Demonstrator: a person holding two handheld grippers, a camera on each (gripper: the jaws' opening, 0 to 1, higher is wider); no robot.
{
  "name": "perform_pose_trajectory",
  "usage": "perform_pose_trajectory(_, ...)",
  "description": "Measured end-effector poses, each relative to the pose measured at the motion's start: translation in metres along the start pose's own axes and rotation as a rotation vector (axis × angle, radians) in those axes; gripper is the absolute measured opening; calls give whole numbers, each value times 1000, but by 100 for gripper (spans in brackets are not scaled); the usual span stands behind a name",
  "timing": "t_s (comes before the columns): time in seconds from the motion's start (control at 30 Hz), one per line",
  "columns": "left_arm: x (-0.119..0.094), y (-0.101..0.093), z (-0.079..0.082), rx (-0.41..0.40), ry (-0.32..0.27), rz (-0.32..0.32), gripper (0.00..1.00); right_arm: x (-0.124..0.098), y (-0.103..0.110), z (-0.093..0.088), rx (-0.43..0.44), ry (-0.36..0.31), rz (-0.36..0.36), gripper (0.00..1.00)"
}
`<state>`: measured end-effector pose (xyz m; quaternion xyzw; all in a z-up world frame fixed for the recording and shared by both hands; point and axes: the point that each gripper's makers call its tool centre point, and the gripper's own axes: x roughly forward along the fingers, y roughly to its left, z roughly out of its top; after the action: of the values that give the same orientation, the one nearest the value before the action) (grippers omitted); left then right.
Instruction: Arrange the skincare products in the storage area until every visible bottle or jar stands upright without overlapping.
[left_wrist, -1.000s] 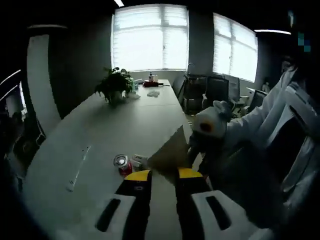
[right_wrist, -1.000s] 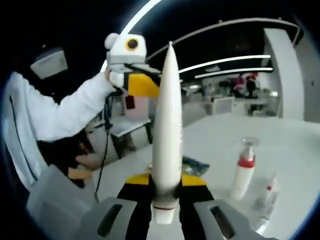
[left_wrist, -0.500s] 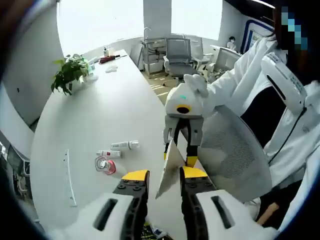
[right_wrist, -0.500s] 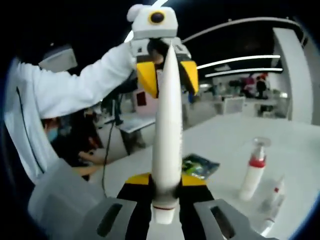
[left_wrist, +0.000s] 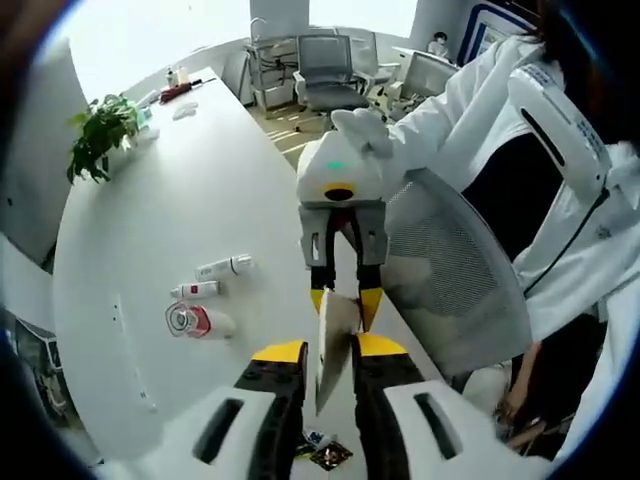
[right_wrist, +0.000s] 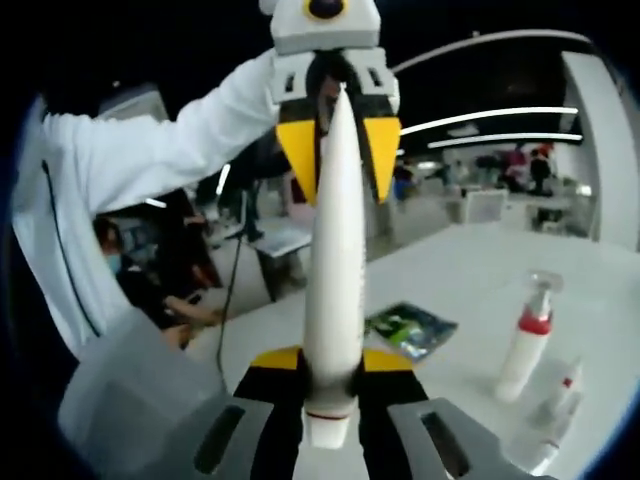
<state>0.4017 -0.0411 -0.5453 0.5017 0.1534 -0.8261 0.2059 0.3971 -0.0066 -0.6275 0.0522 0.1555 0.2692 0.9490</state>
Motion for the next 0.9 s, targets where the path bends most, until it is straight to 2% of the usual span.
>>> perform_pose_trajectory(0.17, 4, -7, -4, 23, 49, -33, 13, 0, -1, -3, -22, 14, 1, 13)
perform_pose_trajectory(0.37, 7, -7, -7, -19, 70, -26, 8, 2, -8, -8, -50, 27, -29, 15)
perform_pose_trajectory(0.4, 10, -7, -9, -36, 86, -28, 8, 3, -8, -10, -53, 40, -24, 15)
perform_pose_trajectory(0.47, 15, -5, -9, -32, 78, -21, 8, 4, -11, -18, -28, 72, -40, 15)
perform_pose_trajectory(0.53, 21, -7, -10, -36, 75, -26, 7, 4, -16, -25, -69, 110, -64, 16)
perform_pose_trajectory(0.7, 25, -5, -14, -31, 92, -17, 4, 5, -25, -42, -98, 196, -113, 16)
perform_pose_trajectory(0.77, 26, -4, -9, -38, 59, -10, 3, 7, -25, -43, -90, 199, -111, 16)
perform_pose_trajectory(0.8, 28, -6, -9, -42, 54, -30, 3, 7, -24, -45, -118, 215, -99, 15)
perform_pose_trajectory(0.83, 29, -6, -10, -30, 56, -25, 3, 8, -25, -46, -157, 223, -99, 15)
perform_pose_trajectory(0.9, 30, -8, -15, -34, 80, -32, 4, 7, -26, -47, -160, 229, -114, 14)
